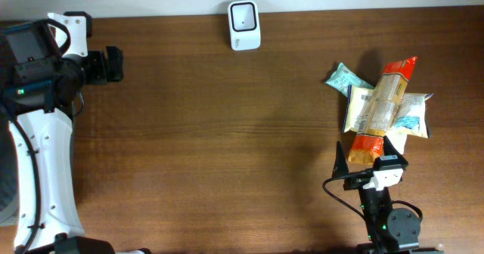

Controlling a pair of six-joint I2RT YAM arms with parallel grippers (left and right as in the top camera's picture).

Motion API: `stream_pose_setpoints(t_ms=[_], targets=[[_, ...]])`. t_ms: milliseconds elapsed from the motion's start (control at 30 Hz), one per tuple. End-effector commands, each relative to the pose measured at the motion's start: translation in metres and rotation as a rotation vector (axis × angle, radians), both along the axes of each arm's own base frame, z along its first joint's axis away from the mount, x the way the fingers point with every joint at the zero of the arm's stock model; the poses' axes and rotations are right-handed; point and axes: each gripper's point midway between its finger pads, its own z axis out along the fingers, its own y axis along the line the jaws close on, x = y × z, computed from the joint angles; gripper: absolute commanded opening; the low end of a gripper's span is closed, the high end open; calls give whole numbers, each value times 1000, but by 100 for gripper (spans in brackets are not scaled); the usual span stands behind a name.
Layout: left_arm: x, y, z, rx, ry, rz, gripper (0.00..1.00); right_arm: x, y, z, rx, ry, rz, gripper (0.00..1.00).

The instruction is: Scan the item barcode

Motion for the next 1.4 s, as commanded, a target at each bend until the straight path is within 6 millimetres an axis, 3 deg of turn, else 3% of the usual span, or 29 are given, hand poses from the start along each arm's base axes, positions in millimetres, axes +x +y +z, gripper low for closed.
stream_pose_setpoints(t_ms=[0,67,667,733,800,967,1033,1133,1267,1367], targets=[[-2,-1,7,-10,-16,0,99,0,0,-18,-2,57,-3,99],[-2,-1,7,-10,-16,1,99,-1,0,-38,-9,140,-2,99],[-2,-1,7,-10,-16,1,99,-1,1,-38,-6,139,5,99],[-2,2,7,7,-15,9,99,-1,1,-38,-6,139,5,99],[-7,18,12,72,-14,83,99,-1,1,-38,-6,139,5,99],[-70,7,37,110,20,112,99,-1,1,-38,-6,139,5,99],[-93,-3,51,128,-30,106,99,-1,1,-38,-6,139,5,99],[-115,-12,56,140,-137,100,99,-1,1,-38,-6,139,5,99],[-149,-28,29,158,-401,80,99,-1,1,-38,-6,139,5,99],[-159,-35,6,171,-492,68,99,-1,1,-38,-6,139,5,99]])
